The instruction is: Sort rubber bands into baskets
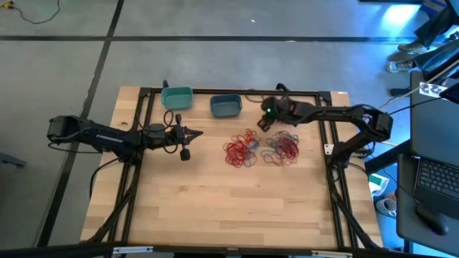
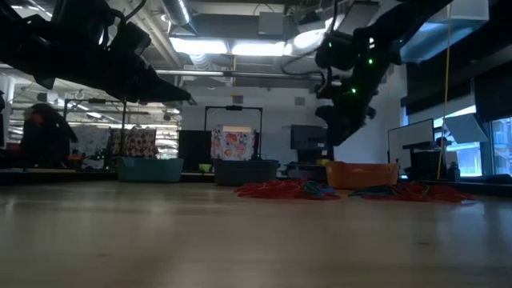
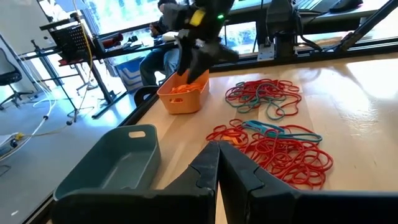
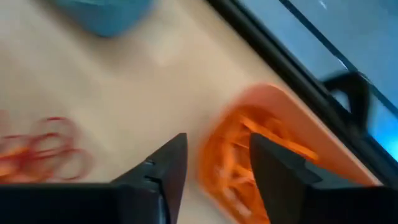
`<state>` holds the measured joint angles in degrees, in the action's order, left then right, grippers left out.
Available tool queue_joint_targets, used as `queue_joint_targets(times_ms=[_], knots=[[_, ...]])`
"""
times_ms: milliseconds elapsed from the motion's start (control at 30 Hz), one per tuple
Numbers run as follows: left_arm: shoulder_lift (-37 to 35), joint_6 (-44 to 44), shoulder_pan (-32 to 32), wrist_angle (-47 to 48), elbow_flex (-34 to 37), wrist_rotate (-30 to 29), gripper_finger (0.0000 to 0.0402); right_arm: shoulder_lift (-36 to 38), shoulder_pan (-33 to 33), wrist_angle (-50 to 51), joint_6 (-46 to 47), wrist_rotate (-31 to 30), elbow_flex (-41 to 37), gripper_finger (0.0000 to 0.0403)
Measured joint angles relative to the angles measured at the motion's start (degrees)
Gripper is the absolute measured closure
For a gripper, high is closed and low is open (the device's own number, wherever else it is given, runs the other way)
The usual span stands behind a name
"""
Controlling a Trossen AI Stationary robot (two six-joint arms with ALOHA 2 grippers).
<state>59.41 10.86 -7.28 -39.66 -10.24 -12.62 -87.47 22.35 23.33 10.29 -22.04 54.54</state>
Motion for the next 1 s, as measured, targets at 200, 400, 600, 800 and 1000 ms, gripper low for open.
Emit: queue_joint_targets(times_ms=[200, 400, 600, 800, 1000], knots=[[-0.01, -0.47, 0.01, 0.02, 0.00, 0.02, 0.0396, -0.40, -8.78, -8.90, -2.05, 7.64, 0.01, 0.0205], [0.00, -0.55, 0.03, 0.00, -0.01, 1.45, 0.0396, -6.81, -14.36, -21.31, -3.24, 11.06, 0.07, 0.0205], [0.01, -0.47, -0.01, 0.01, 0.00, 1.51, 0.0396, -15.06, -14.32, -26.65, -2.56, 10.76, 0.03, 0.0206], [0.01, -0.27, -0.10, 0.02, 0.00, 1.59, 0.0396, -19.32, -14.03, -26.96, -1.05, 11.12, 1.04, 0.0206], [0.01, -0.33, -0.10, 0.02, 0.00, 1.57, 0.0396, -20.16, -13.58, -26.58, -0.96, 9.31, 1.03, 0.0235]])
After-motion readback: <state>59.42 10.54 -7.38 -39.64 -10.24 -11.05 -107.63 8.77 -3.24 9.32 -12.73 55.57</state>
